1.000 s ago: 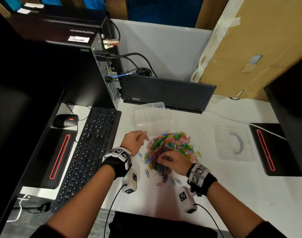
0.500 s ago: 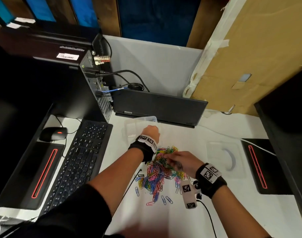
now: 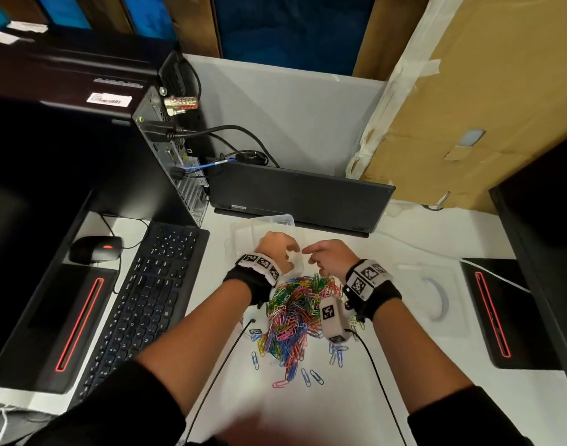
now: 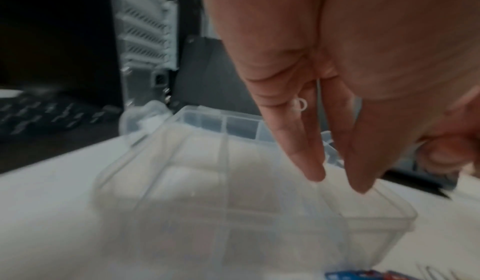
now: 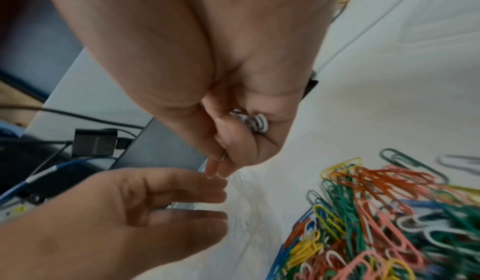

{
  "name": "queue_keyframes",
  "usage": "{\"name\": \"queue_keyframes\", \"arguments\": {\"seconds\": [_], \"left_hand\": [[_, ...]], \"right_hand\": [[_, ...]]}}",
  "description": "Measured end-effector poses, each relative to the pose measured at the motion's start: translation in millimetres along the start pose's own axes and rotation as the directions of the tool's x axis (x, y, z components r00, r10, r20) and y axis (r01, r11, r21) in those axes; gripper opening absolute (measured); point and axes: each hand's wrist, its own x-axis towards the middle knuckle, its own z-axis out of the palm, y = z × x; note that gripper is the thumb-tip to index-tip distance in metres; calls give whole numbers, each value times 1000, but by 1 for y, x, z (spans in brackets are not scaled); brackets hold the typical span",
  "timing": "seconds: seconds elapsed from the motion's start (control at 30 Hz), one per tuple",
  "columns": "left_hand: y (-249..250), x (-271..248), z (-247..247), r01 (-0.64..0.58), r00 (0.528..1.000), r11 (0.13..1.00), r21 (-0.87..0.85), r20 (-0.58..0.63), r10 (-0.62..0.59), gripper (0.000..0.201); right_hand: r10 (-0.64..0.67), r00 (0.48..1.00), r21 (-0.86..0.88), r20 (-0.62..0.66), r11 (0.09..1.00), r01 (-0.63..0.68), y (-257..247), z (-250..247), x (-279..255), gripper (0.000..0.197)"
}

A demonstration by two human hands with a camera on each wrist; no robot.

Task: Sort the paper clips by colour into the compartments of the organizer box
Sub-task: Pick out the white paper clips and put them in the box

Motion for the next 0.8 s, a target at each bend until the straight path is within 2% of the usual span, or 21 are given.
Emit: {"name": "queue_keyframes", "arguments": {"seconds": [0.1, 0.2, 0.37, 0.53, 0.63, 0.7, 0.8], "left_hand": [[-16, -11, -3, -23, 997, 970, -242, -83, 3, 31], [-36, -17, -9, 9, 984, 937, -350, -164, -71, 29], [-61, -21, -21, 100, 959, 970, -221, -240, -153, 30], [-52, -22, -26, 112, 982, 991, -69, -144, -120, 21], [-45, -23, -24, 101, 989, 993, -65, -105, -107, 24], [-40, -25, -24, 61, 993, 996, -59, -96, -66, 25], [-35, -28, -23, -24, 995, 998, -59, -101, 18, 28]], "right_hand": [[-77, 997, -141, -26, 987, 72, -8, 10, 8, 33], [-150, 985, -244, -85, 962, 125, -16, 20, 14, 27], [-152, 986, -321, -69, 939, 122, -25, 35, 21, 26], [-226, 974, -499, -27, 847, 182, -26, 40, 20, 34], [-255, 967, -494, -8, 842, 218, -18, 38, 20, 36], [-272, 961, -401, -50, 887, 230, -13, 31, 19, 33], [-313, 929, -344, -198, 910, 233, -4, 13, 18, 35]]}}
